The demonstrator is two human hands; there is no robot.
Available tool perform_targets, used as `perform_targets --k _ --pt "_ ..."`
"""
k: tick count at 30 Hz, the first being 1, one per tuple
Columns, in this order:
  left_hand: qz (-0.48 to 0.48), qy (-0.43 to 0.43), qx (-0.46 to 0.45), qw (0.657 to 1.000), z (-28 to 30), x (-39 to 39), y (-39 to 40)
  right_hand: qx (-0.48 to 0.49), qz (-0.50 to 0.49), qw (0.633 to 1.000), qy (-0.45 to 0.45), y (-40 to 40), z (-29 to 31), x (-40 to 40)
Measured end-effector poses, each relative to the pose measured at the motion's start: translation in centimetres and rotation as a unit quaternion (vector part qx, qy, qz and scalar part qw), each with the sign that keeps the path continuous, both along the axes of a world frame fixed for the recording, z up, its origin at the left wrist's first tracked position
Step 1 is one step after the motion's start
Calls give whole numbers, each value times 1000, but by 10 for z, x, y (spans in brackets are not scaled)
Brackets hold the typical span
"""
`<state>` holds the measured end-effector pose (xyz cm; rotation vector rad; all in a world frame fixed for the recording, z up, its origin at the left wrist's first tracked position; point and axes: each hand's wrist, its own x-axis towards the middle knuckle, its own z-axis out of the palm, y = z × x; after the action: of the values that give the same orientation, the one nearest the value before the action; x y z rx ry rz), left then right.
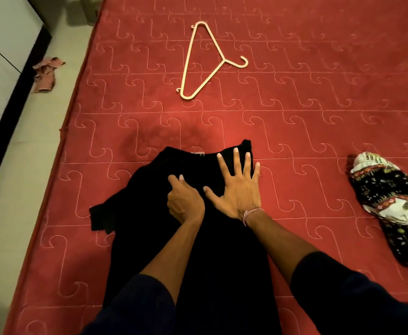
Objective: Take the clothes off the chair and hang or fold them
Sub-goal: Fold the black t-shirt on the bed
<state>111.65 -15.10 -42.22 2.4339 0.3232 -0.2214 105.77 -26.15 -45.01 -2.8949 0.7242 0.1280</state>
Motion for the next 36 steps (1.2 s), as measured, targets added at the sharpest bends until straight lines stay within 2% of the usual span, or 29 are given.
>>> perform_targets --k 4,6,8,11,12,14,15,16,17,19,20,22,26,29,32,34,36 --pt "-2 -14 -67 998 5 0 9 29 -6 1000 -8 0 7 2" --pt "-7 -22 -80 997 10 2 12 75 0 993 -92 6 17 -6" --pt "-32 -38 -102 994 16 5 11 199 -26 958 -204 18 34 -18" --pt "-111 -47 -148 982 29 9 -1 404 -127 868 -259 32 51 -27" --pt "-150 -38 -173 973 32 9 -9 472 -163 824 -268 32 54 -27" --pt "-219 17 -231 948 37 7 -26 607 -245 700 -286 24 60 -23" --pt "-243 44 -247 937 39 5 -33 641 -281 655 -284 18 61 -21" --pt "-261 47 -243 933 39 3 -38 646 -309 643 -271 9 59 -20" --pt "-277 28 -220 935 39 0 -41 622 -324 665 -255 1 57 -21" --pt "-315 -34 -142 938 33 -6 -39 539 -336 736 -233 -12 41 -24" --pt "-345 -59 -102 931 28 -10 -37 511 -339 756 -227 -17 34 -26" --pt "-420 -111 -25 901 16 -20 -29 466 -340 785 -224 -21 26 -29" --pt "-524 -182 101 826 -10 -33 -19 318 -298 869 -233 -25 28 -40" --pt "-546 -170 138 809 -23 -34 -14 221 -247 914 -234 -21 30 -43" --pt "-551 -169 142 805 -31 -34 -10 68 -176 969 -157 -14 20 -44" --pt "-557 -165 147 800 -35 -32 -8 -3 -118 986 -118 -12 8 -47" --pt "-568 -156 157 793 -37 -30 -6 -25 -107 988 -105 -12 0 -49"
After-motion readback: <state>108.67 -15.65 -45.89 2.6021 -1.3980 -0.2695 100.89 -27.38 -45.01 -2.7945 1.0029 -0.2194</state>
